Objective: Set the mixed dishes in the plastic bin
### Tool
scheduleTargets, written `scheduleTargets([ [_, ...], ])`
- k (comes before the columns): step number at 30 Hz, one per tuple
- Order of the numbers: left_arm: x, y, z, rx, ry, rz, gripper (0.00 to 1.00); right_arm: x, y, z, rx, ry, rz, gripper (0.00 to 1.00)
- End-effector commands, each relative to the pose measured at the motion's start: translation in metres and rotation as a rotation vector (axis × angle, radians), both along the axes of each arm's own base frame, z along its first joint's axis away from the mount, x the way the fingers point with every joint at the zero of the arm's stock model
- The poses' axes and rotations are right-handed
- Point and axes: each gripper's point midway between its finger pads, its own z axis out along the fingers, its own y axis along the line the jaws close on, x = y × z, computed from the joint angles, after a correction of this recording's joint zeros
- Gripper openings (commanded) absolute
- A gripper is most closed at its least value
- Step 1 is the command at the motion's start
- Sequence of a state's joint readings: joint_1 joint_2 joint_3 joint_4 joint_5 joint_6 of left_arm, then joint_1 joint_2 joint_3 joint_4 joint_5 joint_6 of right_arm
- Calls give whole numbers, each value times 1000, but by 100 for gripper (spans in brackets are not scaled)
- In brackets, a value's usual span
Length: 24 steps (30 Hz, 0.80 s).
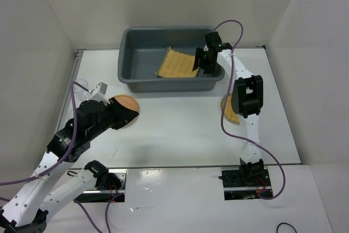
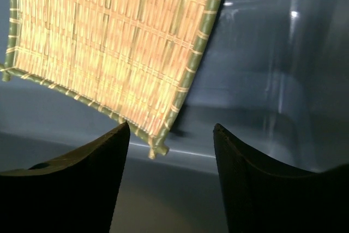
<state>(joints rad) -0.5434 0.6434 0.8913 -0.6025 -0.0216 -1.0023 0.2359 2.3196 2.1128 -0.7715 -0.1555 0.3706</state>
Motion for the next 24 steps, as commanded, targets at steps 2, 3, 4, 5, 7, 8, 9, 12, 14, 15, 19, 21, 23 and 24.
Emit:
scheduleTargets([
  [2,4,0,12,-54,-43,26,26,4,-7,73,-30,-146,-9,69],
  [3,4,0,12,-54,-43,26,27,6,-14,94,-28,-189,-15,70],
  [4,3,1,10,-54,-43,26,28,7,-12,116,-9,-233,-9,72],
  [5,2,1,12,-67,-45,30,29,7,-17,131,-3,-263,-19,72],
  [7,1,4,11,-66,-50,39,32,0,-25,180,39,-358,-21,72],
  [8,2,5,6,-68,-37,52,32,-4,-29,191,59,-377,-30,73],
  [9,-2,7,4,-78,-35,56,33,-6,-35,203,89,-396,-52,73],
  [12,-5,9,0,-89,-33,60,35,-20,-81,232,158,-452,-162,76],
  [14,-7,7,1,-93,-30,47,36,-37,-128,229,192,-436,-233,76],
  [15,-8,7,-2,-99,-25,50,37,-44,-144,221,215,-409,-257,76],
  [19,-11,5,-8,-96,-4,33,39,-93,-196,147,397,-190,-320,76],
  [21,-11,3,-9,-100,-3,23,40,-119,-212,99,498,-56,-381,77],
  [23,-9,2,-9,-103,-1,20,42,-135,-212,81,585,-22,-402,77],
  [24,-9,-1,-12,-99,15,10,42,-152,-206,58,618,39,-420,77],
])
